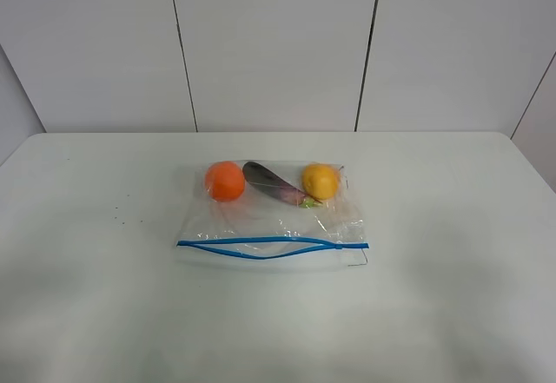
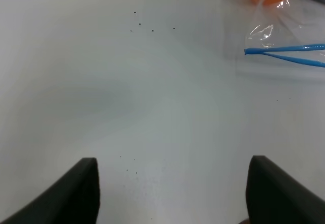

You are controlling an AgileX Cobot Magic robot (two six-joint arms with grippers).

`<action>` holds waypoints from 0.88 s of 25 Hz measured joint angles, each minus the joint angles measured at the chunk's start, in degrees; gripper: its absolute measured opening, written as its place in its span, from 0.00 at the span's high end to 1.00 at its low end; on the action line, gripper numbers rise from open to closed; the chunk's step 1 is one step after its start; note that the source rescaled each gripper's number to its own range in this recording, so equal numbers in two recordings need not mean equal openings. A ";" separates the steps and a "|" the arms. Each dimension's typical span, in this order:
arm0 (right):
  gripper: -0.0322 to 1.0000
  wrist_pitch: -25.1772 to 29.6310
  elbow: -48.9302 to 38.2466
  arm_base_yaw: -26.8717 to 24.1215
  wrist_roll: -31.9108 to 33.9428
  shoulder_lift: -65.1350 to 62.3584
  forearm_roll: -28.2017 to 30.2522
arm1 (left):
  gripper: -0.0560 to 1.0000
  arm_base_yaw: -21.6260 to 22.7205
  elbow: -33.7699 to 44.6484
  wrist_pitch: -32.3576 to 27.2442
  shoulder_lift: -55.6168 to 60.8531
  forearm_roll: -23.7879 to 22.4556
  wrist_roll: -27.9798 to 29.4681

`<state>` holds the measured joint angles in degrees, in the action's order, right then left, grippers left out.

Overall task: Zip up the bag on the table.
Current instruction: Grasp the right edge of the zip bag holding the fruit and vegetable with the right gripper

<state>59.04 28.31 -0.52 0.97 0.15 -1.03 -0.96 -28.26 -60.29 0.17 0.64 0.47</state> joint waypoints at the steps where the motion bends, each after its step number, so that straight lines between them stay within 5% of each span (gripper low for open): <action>1: 0.00 0.00 0.00 0.00 0.00 0.00 0.00 | 0.04 0.00 0.00 0.00 0.00 0.00 0.00; 12: 0.00 0.00 0.06 0.00 0.00 0.14 0.20 | 0.04 0.00 0.00 0.00 0.00 0.00 0.00; 22: 0.00 0.00 10.25 0.00 0.00 28.81 -0.50 | 0.04 0.00 0.00 0.00 0.00 0.00 0.00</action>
<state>59.04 38.57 -0.52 0.97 28.96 -1.52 -0.96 -28.26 -60.29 0.17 0.64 0.47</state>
